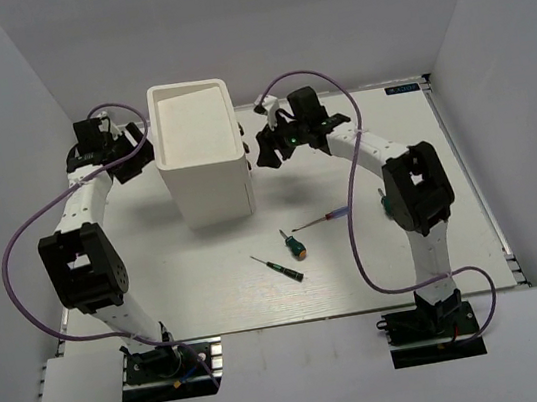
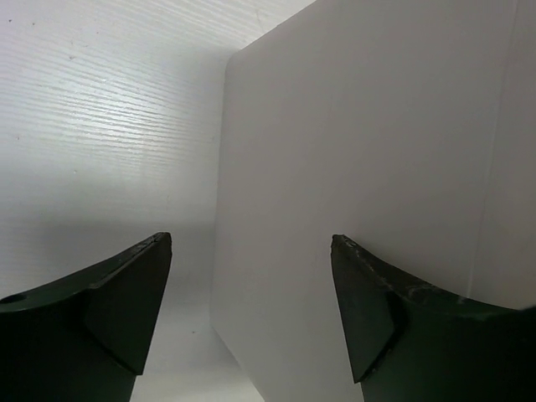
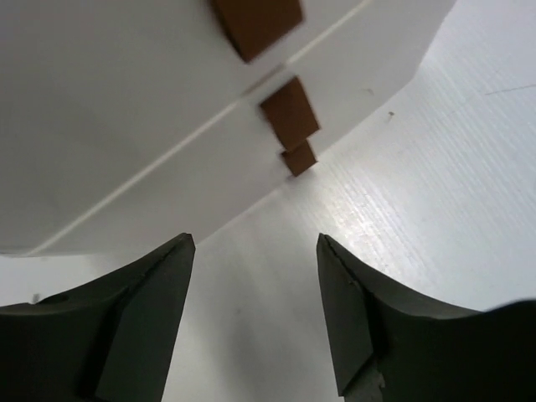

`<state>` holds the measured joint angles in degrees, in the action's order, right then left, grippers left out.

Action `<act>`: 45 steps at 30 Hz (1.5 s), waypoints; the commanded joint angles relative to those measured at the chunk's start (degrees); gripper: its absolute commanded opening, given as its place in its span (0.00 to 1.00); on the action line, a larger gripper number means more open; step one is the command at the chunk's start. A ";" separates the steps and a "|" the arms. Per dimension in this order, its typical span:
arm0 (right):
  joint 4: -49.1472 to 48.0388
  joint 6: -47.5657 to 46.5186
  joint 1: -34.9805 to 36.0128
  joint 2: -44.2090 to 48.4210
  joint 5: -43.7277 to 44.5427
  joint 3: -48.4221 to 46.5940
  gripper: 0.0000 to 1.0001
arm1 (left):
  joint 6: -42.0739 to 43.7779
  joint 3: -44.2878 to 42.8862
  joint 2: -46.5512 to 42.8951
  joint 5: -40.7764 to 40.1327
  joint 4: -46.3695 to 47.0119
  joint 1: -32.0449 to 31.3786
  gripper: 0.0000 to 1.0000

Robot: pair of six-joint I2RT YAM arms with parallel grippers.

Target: Sort the tools into containers

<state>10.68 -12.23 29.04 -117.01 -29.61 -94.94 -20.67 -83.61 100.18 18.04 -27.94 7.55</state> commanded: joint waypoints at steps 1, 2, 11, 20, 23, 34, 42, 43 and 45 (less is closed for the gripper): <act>-7.94 -4.12 -1.52 -2.43 -2.65 -1.84 0.68 | -0.43 0.29 -3.41 1.30 -3.51 -0.44 0.88; -11.78 -4.55 -2.05 -3.82 -6.39 -1.92 0.68 | -0.43 0.29 -3.41 -0.53 -4.30 -0.43 0.90; -24.48 -5.88 -5.65 -15.43 -21.37 -12.19 0.69 | -4.99 -0.85 -8.33 -12.06 -10.82 -0.43 0.97; -24.92 -3.86 -5.57 -19.57 -36.56 -17.84 0.69 | -6.14 1.35 -10.97 -12.07 -11.96 -0.43 0.97; -25.18 -5.43 -5.83 -19.13 -39.38 -16.43 0.69 | -6.67 2.05 -10.97 -12.07 -11.96 -0.43 0.97; -22.37 -7.37 -5.66 -23.96 -38.16 -22.74 0.68 | -6.67 2.05 -10.44 -10.40 -11.43 -0.43 0.98; -20.52 -8.51 -5.57 -26.95 -39.56 -25.21 0.62 | -6.67 1.52 -10.97 -10.40 -12.57 -0.43 0.98; -20.78 -8.77 -5.57 -26.87 -39.74 -24.60 0.59 | -6.67 1.52 -10.97 -10.40 -12.57 -0.43 0.98; -21.14 -8.78 -5.57 -26.78 -40.44 -24.51 0.55 | -6.67 1.52 -10.97 -10.40 -12.57 -0.43 0.98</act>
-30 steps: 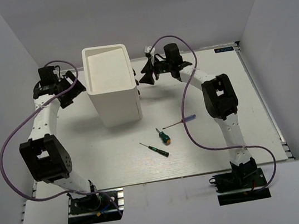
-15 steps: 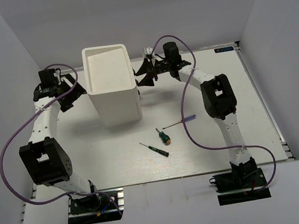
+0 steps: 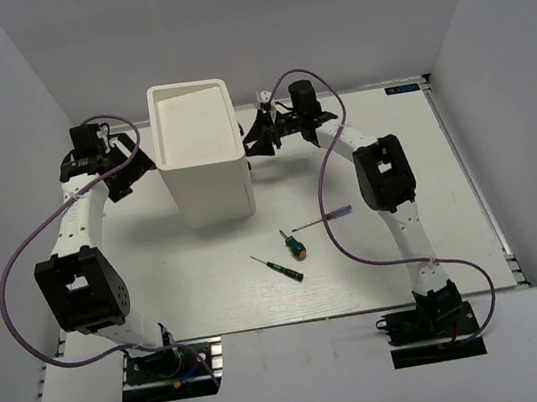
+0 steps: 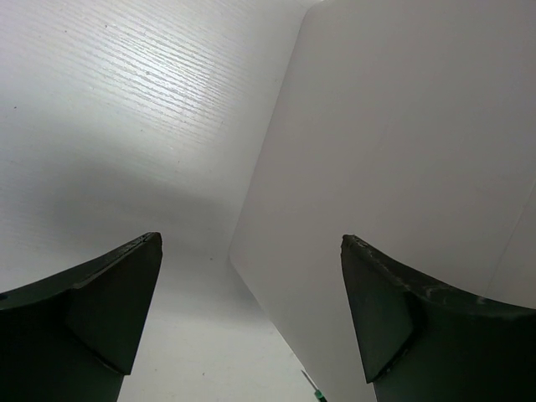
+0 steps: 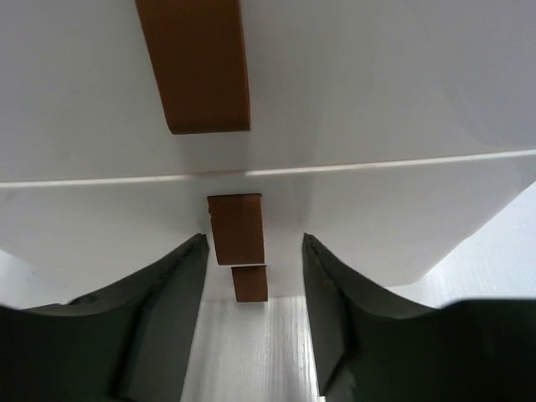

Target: Sort the tools into containers

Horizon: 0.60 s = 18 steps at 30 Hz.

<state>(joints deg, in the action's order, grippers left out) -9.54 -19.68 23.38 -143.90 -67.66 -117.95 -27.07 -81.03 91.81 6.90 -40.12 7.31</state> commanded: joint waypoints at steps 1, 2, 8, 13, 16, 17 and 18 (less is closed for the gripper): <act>-1.61 -0.89 0.09 0.37 -2.56 -1.06 0.52 | -0.26 -1.06 -2.60 0.75 -0.40 -0.19 0.98; -1.80 -0.80 0.09 0.54 -2.91 -0.88 0.44 | -0.26 -1.06 -2.60 0.75 -0.40 -0.19 0.98; -5.92 1.05 -0.08 2.83 -4.24 3.24 0.00 | -1.32 -0.53 -2.60 0.22 0.13 -0.72 0.98; -8.47 1.31 -0.70 6.43 0.22 8.17 0.00 | -3.86 -0.53 -2.60 -4.07 -1.37 -0.72 0.99; -8.31 0.44 -1.49 8.98 6.10 12.03 0.00 | -5.01 -0.53 -4.53 -7.14 -1.89 -0.19 0.99; -7.34 -0.96 -1.93 10.72 7.44 12.65 0.00 | -5.01 -0.53 -5.06 -7.86 -1.89 -0.19 0.99; -6.12 -1.41 -2.19 11.18 8.58 14.05 0.00 | -5.79 -0.53 -6.02 -8.38 -1.89 -0.19 0.99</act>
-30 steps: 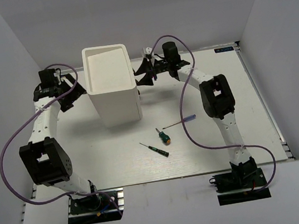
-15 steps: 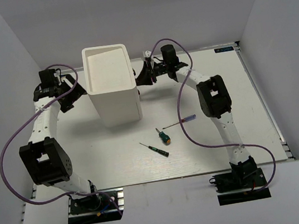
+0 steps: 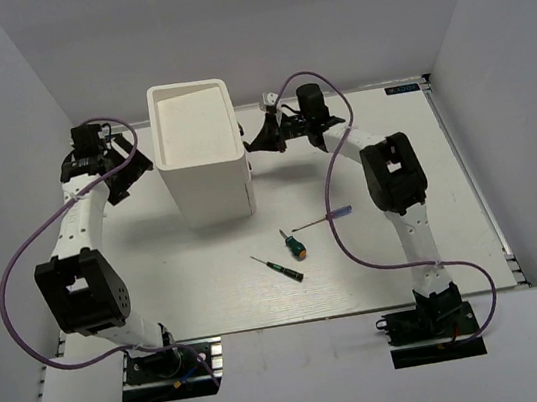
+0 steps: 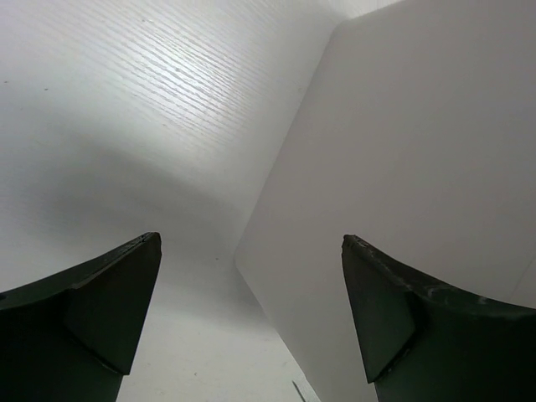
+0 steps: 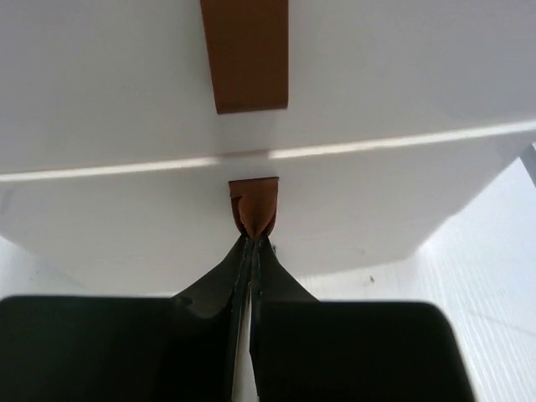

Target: Sort the tools into containers

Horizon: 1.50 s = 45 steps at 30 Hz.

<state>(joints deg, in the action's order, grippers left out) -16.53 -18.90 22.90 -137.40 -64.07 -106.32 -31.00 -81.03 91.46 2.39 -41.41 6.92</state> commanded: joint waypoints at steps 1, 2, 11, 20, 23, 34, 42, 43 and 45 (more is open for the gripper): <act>1.50 -2.55 -1.80 5.12 8.58 2.96 0.00 | -2.48 -0.53 -6.20 -5.11 -0.60 0.20 0.99; 2.29 -3.42 -2.58 5.82 9.92 3.49 0.00 | -2.48 -0.53 -6.21 -5.81 -0.60 0.20 0.99; 5.90 -6.85 -6.46 16.73 19.69 16.83 0.00 | -4.86 1.22 -10.86 -10.12 -0.60 0.20 0.99; 8.80 -6.25 -8.66 22.96 11.28 21.33 0.66 | 4.00 5.36 -18.85 -0.06 7.37 -0.50 0.99; 16.04 -7.90 -8.75 24.37 9.58 19.84 0.91 | 10.95 5.98 -21.14 12.87 13.80 -1.03 0.91; 79.19 -69.99 -14.72 28.86 4.55 18.18 0.03 | 15.80 9.40 -22.99 34.16 18.20 -7.60 0.08; 77.06 -78.24 -13.58 31.83 14.31 28.68 0.50 | 19.05 10.90 -20.27 28.73 9.69 -22.20 0.59; 75.00 -76.83 -12.97 32.98 14.94 29.93 0.52 | 19.66 10.90 -19.75 26.46 7.85 -24.73 0.62; 69.73 -75.33 -12.01 33.51 18.08 32.40 0.52 | 19.67 10.37 -19.74 23.47 7.13 -27.03 0.70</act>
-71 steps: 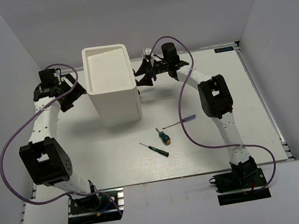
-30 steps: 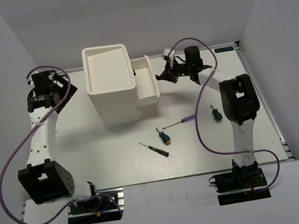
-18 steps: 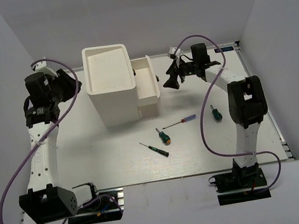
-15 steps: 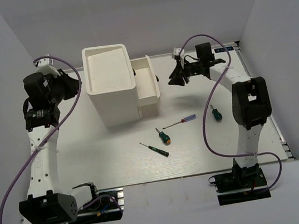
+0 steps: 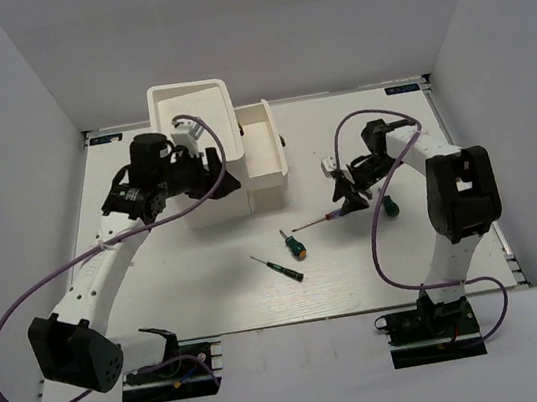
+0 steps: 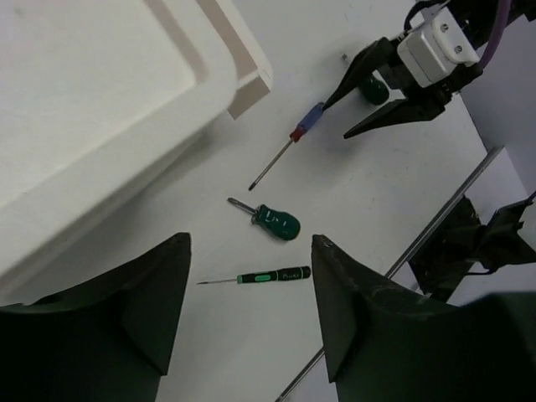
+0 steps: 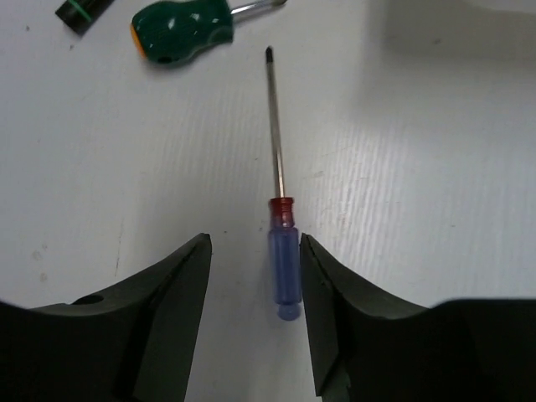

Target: Sort the tools into containers

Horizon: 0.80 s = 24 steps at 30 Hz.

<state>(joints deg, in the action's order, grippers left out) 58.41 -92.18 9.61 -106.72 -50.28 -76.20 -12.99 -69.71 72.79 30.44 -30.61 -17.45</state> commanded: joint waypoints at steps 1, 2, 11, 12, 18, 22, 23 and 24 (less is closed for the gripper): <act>-5.76 -1.60 1.64 2.48 4.92 3.33 0.54 | 1.05 -0.34 -0.47 -5.55 -4.36 -4.85 0.71; -5.59 -1.95 1.90 2.30 5.28 3.17 0.54 | 1.04 -0.34 -0.46 -6.43 -4.89 -5.92 0.71; -17.27 4.02 4.37 2.22 14.50 7.74 0.52 | -2.91 1.69 0.85 -16.63 -4.37 -14.09 0.73; -18.67 4.38 4.72 2.04 14.95 8.35 0.52 | -3.44 0.99 1.38 -17.25 -4.37 -14.80 0.73; -23.43 5.17 5.86 2.30 19.43 12.22 0.44 | -5.89 0.37 6.38 -21.81 -4.89 -21.11 0.73; -21.60 6.40 5.86 2.48 19.34 11.78 0.12 | -10.37 1.15 8.15 -26.47 -8.76 -24.29 0.73; -19.32 6.40 5.60 2.83 19.34 11.17 0.04 | -11.86 2.72 8.15 -27.52 -9.29 -24.30 0.73; -18.26 7.01 5.42 3.18 19.34 10.12 0.00 | -13.88 3.78 7.28 -27.54 -9.29 -24.90 0.73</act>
<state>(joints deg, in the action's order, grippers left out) 37.50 -86.02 15.46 -105.19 -32.99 -64.86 -21.37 -67.61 81.82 7.05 -37.21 -41.21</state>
